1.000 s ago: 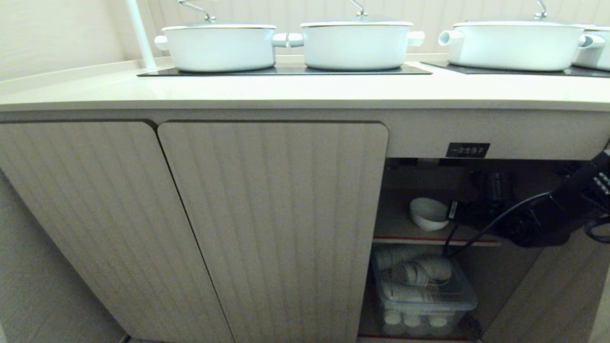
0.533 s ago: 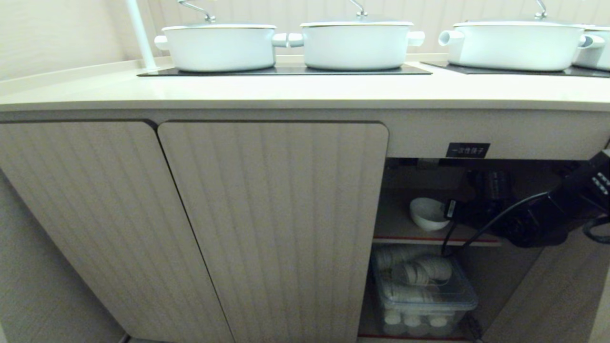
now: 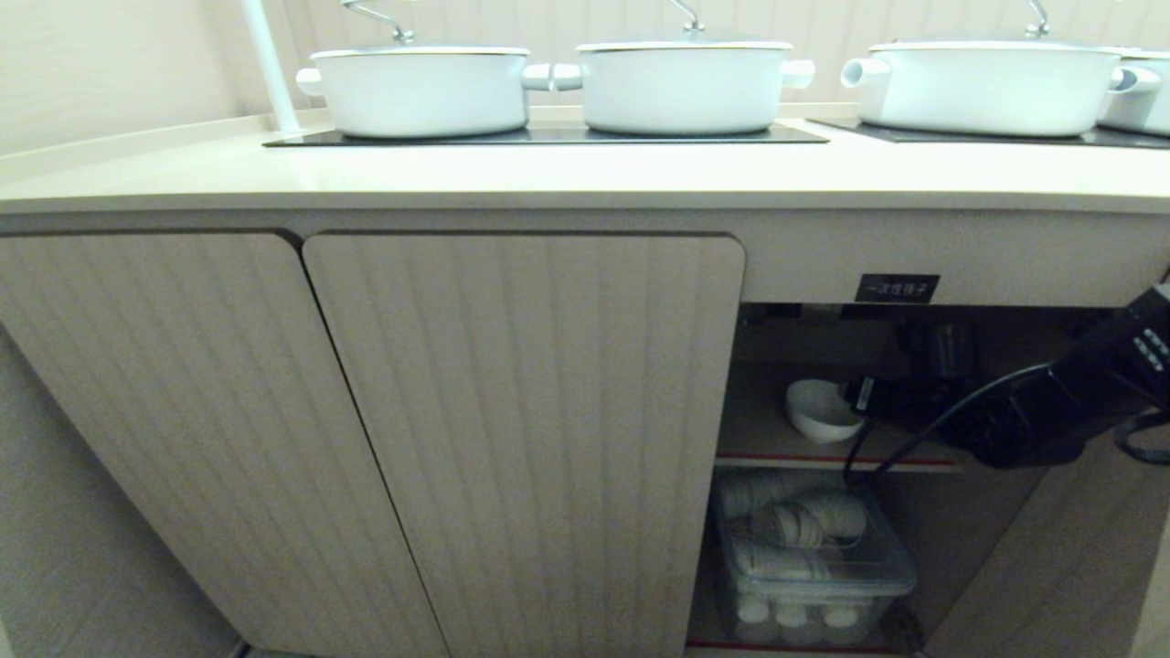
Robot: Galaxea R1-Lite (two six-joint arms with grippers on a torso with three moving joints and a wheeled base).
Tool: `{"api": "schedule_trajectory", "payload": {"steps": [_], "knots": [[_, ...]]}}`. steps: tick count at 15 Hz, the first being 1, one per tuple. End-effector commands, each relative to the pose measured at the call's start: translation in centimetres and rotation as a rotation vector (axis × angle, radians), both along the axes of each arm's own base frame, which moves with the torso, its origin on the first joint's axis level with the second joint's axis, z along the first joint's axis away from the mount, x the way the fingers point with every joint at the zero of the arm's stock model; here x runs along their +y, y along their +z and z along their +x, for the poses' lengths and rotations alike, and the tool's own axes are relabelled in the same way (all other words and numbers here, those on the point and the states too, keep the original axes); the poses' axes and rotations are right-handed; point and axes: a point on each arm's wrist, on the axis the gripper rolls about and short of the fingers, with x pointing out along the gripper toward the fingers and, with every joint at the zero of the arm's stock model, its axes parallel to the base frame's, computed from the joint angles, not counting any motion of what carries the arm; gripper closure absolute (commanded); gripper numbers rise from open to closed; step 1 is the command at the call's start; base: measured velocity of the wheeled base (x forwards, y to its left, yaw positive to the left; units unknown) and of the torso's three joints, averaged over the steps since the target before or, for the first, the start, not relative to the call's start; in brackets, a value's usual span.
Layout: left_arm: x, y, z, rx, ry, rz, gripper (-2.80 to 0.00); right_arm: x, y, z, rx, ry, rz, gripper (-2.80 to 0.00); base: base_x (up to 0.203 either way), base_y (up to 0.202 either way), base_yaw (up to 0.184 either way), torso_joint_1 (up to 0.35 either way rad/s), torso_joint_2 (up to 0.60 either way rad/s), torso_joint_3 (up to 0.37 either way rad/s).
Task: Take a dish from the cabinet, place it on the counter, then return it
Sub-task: Take the bowl from the cabinet
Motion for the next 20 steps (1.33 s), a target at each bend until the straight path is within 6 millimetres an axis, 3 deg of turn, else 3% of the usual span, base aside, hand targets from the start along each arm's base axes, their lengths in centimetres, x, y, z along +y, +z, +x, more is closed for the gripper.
{"api": "schedule_trajectory", "payload": {"steps": [1, 11, 20], "knots": [[0.0, 0.0, 0.0, -0.001, -0.001, -0.001, 0.0, 0.1, 0.2, 0.6, -0.014, -0.007, 0.005, -2.8, 0.0, 0.0, 0.0, 0.0, 0.0, 0.0], [0.0, 0.0, 0.0, 0.001, -0.001, -0.001, 0.0, -0.2, -2.1, 2.1, 0.031, -0.087, -0.045, -2.8, 0.0, 0.0, 0.0, 0.0, 0.0, 0.0], [0.0, 0.0, 0.0, -0.001, -0.001, -0.001, 0.0, -0.2, -1.9, 4.7, 0.009, -0.08, -0.063, -2.8, 0.0, 0.0, 0.0, 0.0, 0.0, 0.0]]}}
